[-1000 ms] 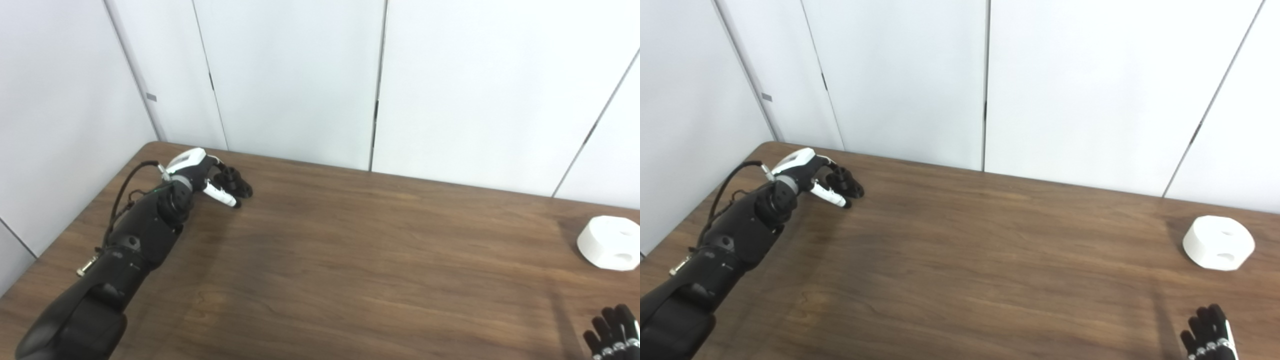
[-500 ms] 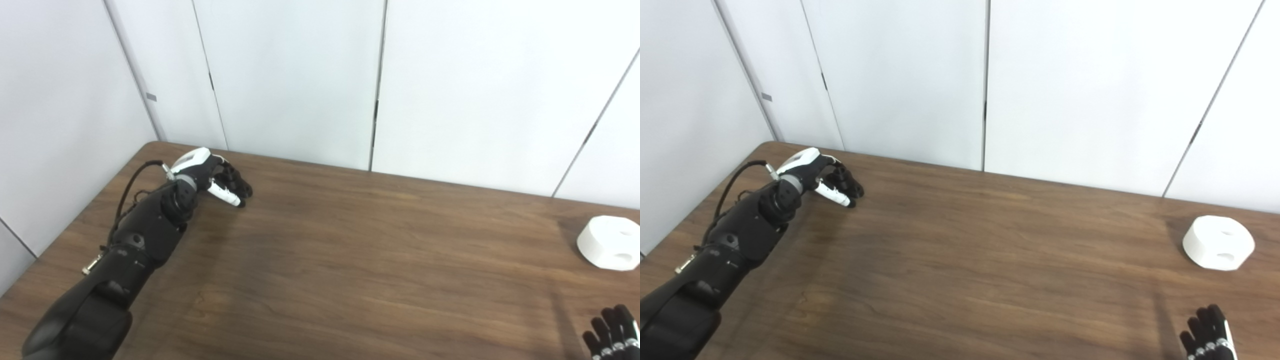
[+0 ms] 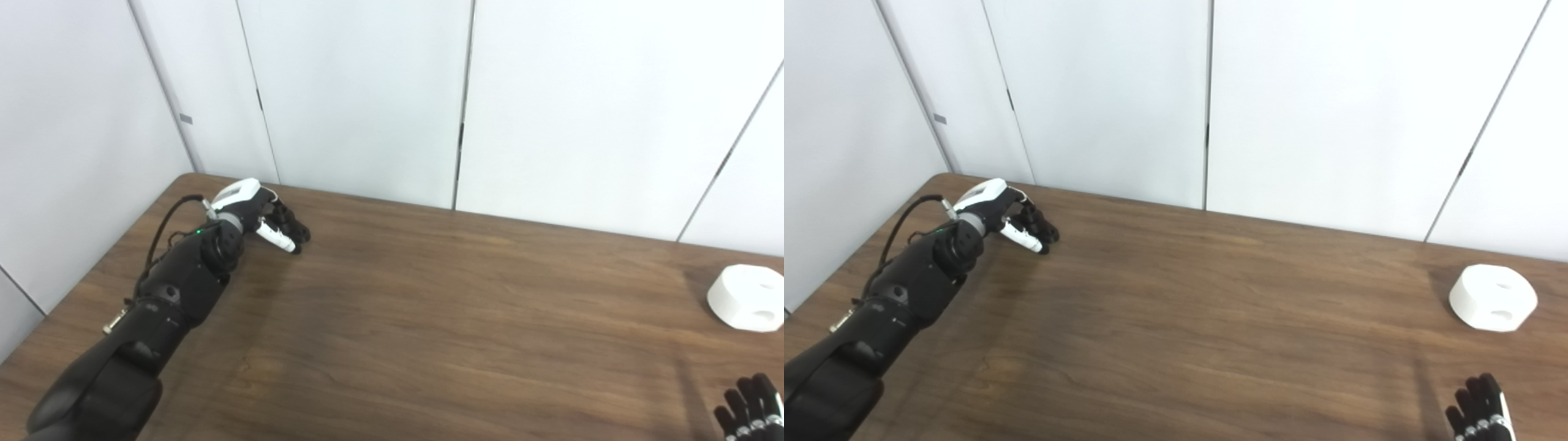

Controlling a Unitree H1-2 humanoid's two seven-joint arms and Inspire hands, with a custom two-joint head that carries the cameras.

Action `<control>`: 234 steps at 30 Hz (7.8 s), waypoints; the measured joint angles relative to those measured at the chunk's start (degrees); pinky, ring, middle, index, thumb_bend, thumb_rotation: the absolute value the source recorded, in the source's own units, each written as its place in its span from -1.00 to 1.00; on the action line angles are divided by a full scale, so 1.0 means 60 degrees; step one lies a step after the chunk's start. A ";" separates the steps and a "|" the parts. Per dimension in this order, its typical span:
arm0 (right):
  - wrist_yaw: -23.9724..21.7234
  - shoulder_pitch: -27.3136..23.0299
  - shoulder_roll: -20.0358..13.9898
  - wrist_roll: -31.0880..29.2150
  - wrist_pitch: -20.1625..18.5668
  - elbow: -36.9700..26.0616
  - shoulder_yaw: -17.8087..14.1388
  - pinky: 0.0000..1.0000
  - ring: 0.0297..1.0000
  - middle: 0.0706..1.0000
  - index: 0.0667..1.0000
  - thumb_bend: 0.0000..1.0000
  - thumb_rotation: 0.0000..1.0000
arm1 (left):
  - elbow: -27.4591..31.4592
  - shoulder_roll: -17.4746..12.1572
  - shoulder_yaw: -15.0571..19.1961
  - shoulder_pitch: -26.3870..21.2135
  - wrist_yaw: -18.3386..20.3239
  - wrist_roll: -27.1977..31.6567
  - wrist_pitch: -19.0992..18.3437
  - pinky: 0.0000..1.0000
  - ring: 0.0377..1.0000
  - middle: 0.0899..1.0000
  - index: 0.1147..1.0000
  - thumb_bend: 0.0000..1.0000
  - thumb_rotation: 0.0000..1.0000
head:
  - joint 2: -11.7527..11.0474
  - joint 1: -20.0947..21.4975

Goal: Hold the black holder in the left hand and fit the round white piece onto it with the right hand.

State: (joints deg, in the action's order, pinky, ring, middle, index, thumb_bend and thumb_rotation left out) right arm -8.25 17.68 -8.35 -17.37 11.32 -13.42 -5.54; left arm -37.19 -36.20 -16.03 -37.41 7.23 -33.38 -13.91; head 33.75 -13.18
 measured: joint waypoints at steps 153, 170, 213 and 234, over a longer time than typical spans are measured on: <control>0.1897 -0.0207 0.0167 0.1100 -0.2071 -0.1299 0.1758 0.99 0.96 0.91 0.95 0.27 0.91 | 1.1935 0.4243 -0.0038 0.6068 0.5898 -0.4735 -0.0237 0.86 0.81 0.66 0.38 1.00 -0.62 | 0.2080 0.2212; 0.1863 -0.0198 0.0164 0.1075 -0.2070 -0.1304 0.1666 0.96 0.93 0.89 0.96 0.23 0.91 | 1.1387 0.3977 0.0244 0.6052 0.5724 -0.4967 0.0050 0.84 0.83 0.67 0.22 0.97 -0.74 | 0.2197 0.2109; 0.1945 -0.0188 0.0168 0.1173 -0.2177 -0.1399 0.1659 0.91 0.95 0.89 0.97 0.22 0.93 | 1.0531 0.4077 0.0007 0.5824 0.4855 -0.4134 -0.0167 0.84 0.83 0.64 0.05 0.70 -0.80 | 0.2417 0.2124; 0.1963 -0.0191 0.0169 0.1133 -0.2219 -0.1478 0.1637 0.91 0.93 0.87 0.96 0.23 0.90 | 1.0331 0.3973 -0.0259 0.5709 0.4574 -0.4178 -0.0157 0.83 0.84 0.61 -0.16 0.05 -0.89 | 0.2549 0.2065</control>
State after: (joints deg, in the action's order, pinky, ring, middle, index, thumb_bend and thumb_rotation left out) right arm 3.53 16.54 -7.34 -10.57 -1.99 -22.29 4.28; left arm 24.80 -12.36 -17.58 -3.15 34.67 -58.45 -14.85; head 49.04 -0.79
